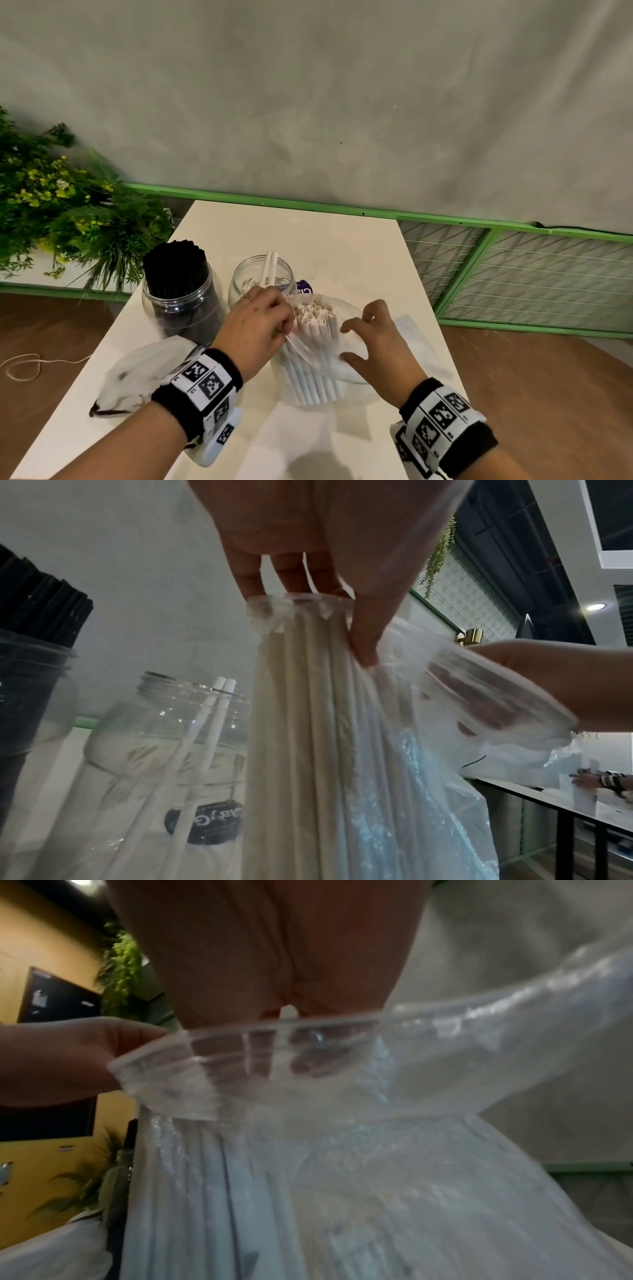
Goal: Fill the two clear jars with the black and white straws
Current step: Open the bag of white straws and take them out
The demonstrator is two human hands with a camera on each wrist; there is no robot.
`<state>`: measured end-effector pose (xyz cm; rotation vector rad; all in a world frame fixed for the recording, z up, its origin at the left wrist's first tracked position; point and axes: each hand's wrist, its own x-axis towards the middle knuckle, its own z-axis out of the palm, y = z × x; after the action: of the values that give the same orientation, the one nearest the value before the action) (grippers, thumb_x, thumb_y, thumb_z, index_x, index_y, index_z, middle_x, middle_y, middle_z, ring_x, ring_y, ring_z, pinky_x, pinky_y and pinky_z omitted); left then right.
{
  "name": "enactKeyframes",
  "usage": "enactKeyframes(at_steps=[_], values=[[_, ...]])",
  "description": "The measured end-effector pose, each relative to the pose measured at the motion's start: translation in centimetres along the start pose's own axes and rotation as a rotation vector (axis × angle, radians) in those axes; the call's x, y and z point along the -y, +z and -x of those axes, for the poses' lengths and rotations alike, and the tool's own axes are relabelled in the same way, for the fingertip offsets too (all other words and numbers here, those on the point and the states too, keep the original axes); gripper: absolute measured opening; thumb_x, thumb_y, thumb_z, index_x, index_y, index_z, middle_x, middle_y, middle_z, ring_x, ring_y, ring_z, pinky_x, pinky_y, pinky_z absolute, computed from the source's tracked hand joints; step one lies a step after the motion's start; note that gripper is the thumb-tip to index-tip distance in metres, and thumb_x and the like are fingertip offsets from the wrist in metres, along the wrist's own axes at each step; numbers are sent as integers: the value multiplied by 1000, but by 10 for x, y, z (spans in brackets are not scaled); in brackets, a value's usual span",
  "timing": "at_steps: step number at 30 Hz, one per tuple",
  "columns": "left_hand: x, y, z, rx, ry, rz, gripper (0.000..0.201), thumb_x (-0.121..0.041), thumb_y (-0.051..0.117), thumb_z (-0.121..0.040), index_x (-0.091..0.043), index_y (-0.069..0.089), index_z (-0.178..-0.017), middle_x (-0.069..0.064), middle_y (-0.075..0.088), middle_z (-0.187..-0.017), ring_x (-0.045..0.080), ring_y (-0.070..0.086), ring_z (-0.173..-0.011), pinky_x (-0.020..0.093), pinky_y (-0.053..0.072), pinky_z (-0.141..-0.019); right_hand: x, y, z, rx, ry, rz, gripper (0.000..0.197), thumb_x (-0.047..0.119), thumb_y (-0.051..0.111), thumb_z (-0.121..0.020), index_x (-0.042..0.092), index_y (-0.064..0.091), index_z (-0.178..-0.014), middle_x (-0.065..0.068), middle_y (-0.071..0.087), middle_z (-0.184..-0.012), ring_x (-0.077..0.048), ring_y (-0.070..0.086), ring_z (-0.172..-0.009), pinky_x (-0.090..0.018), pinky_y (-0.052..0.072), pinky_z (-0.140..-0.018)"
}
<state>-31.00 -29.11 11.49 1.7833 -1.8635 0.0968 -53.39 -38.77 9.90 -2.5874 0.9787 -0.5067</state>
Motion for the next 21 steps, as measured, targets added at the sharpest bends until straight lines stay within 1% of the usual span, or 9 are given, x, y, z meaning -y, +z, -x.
enactKeyframes(at_steps=[3, 6, 9, 11, 13, 16, 17, 19, 21], values=[[-2, 1, 2, -1, -2, 20, 28, -9, 79, -59, -24, 57, -69, -6, 54, -94, 17, 52, -88, 33, 49, -65, 0, 5, 1, -6, 40, 79, 61, 24, 81, -68, 28, 54, -123, -3, 26, -134, -21, 49, -99, -27, 45, -87], [-3, 1, 4, 39, -11, 78, 14, -23, 69, -66, -28, 60, -75, -7, 52, -108, 17, 50, -103, 36, 50, -78, 8, 6, 3, 16, 102, 7, 70, 66, 58, -73, 33, 44, -133, 3, 32, -138, -21, 44, -115, -35, 42, -94], [-5, 2, 7, 98, -23, 94, 14, -39, 58, -69, -30, 61, -79, -11, 49, -112, 12, 46, -109, 38, 48, -84, 13, 8, 5, 50, 186, -67, 109, 95, 38, -54, 34, 27, -143, 14, 35, -134, -11, 36, -118, -31, 35, -94], [-5, 3, 5, 94, -36, 97, 16, -43, 54, -73, -28, 61, -74, -13, 51, -106, 9, 48, -103, 38, 48, -83, 13, 11, 4, 62, 199, -9, 121, 94, 46, -46, 32, 18, -147, 14, 36, -130, -11, 35, -119, -30, 33, -95], [-5, 5, 1, 75, -62, 90, 24, -48, 51, -80, -26, 57, -71, -14, 48, -95, 6, 50, -89, 34, 48, -77, 12, 16, -1, 67, 241, 4, 120, 85, 55, -48, 32, 13, -147, 12, 39, -126, -12, 38, -118, -31, 30, -97], [-8, 5, -9, 68, -170, 147, 24, -51, 55, -83, -28, 53, -89, -12, 44, -97, 1, 52, -76, 20, 45, -71, 11, 21, -6, 89, 272, -53, 120, 72, 72, -52, 30, 11, -147, 10, 40, -127, -11, 42, -119, -31, 28, -101], [-9, 5, -13, 82, -223, 174, 30, -50, 57, -83, -27, 51, -102, -11, 44, -105, 1, 54, -78, 19, 44, -71, 12, 22, -6, 104, 268, -64, 121, 69, 75, -53, 28, 10, -147, 10, 39, -130, -10, 42, -120, -31, 27, -101], [-8, 6, -22, 165, -295, 168, 54, -57, 55, -83, -26, 43, -126, -7, 44, -124, 10, 59, -93, 27, 48, -81, 13, 24, -6, 127, 256, -91, 121, 64, 78, -56, 26, 9, -147, 11, 36, -133, -9, 42, -121, -28, 25, -97], [-8, 7, -30, 281, -290, 66, 59, -64, 47, -83, -28, 44, -131, -7, 49, -129, 14, 58, -106, 33, 49, -87, 14, 27, -6, 135, 247, -109, 123, 62, 79, -55, 26, 7, -148, 10, 36, -129, -9, 42, -119, -27, 26, -95]])
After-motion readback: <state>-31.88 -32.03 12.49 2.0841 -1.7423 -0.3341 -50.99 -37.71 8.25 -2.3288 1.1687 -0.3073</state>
